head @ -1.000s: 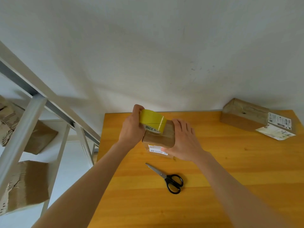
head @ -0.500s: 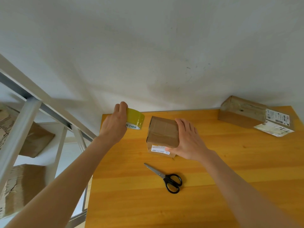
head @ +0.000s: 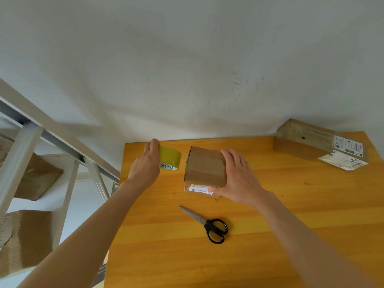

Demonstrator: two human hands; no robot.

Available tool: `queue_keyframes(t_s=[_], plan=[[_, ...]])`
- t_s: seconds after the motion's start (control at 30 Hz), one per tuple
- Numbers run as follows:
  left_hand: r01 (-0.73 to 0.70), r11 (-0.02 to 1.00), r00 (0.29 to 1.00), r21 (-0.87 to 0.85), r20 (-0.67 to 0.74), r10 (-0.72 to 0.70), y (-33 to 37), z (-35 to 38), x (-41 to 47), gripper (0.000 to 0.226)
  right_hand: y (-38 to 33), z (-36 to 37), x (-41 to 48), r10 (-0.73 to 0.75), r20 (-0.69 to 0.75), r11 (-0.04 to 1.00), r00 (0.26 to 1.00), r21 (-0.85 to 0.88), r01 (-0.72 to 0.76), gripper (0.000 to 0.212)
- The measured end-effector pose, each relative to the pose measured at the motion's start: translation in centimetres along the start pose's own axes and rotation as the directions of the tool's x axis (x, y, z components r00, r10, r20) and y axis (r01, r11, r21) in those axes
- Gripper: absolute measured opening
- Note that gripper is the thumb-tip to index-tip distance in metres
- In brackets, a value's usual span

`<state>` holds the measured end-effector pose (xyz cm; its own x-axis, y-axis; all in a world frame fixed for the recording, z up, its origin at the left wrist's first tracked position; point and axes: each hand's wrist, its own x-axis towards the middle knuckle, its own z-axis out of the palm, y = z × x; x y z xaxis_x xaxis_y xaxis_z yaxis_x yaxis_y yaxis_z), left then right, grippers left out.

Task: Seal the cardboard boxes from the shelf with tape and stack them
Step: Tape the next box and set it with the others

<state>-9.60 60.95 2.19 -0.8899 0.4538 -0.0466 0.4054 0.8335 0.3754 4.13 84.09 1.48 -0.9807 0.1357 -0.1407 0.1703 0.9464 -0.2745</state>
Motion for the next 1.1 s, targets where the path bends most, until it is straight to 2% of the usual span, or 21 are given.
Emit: queue_keyframes(t_s=[0.2, 0.37, 0.5, 0.6, 0.7, 0.8, 0.93, 1.1], plan=[[0.02, 0.999, 1.0, -0.031, 0.025, -0.019, -0.6, 1.1, 0.0, 0.043, -0.3, 0.2, 0.1, -0.01, 0.0, 1.0, 1.0, -0.013, 0.01, 0.119], [0.048, 0.98, 0.997, -0.194, 0.062, -0.037, -0.8, 2.2, -0.3, 0.043, -0.8, -0.1, 0.0, 0.005, 0.004, 0.999, 1.0, -0.047, -0.005, 0.12], [0.065, 0.96, 0.996, -0.271, 0.074, -0.046, -1.1, 2.9, -0.4, 0.039, -1.8, -0.7, -0.1, 0.037, 0.04, 0.992, 0.999, -0.12, -0.032, 0.132], [0.078, 0.946, 0.996, -0.316, 0.061, -0.062, -1.2, 3.3, -0.4, 0.039, -4.4, -0.9, 0.5, -0.03, 0.066, 0.991, 0.997, -0.131, 0.039, 0.14], [0.059, 0.934, 0.998, -0.351, 0.036, -0.05, -1.3, 3.6, -0.4, 0.039, -8.0, -0.8, 2.0, -0.099, 0.093, 0.98, 0.991, -0.164, 0.114, 0.138], [0.044, 0.926, 0.999, -0.376, 0.021, -0.039, -1.6, 3.7, -0.5, 0.038, -10.3, -1.0, 3.5, -0.088, 0.15, 0.955, 0.985, -0.268, 0.126, 0.133], [0.084, 0.911, 0.996, -0.403, 0.033, -0.077, -1.9, 3.8, -0.5, 0.046, -11.6, -1.2, 4.7, 0.026, 0.162, 0.932, 0.986, -0.36, 0.035, 0.112], [0.129, 0.874, 0.992, -0.469, 0.064, -0.112, -2.0, 3.6, -1.1, 0.064, -12.2, -1.2, 4.6, 0.082, 0.135, 0.948, 0.987, -0.317, -0.036, 0.109]])
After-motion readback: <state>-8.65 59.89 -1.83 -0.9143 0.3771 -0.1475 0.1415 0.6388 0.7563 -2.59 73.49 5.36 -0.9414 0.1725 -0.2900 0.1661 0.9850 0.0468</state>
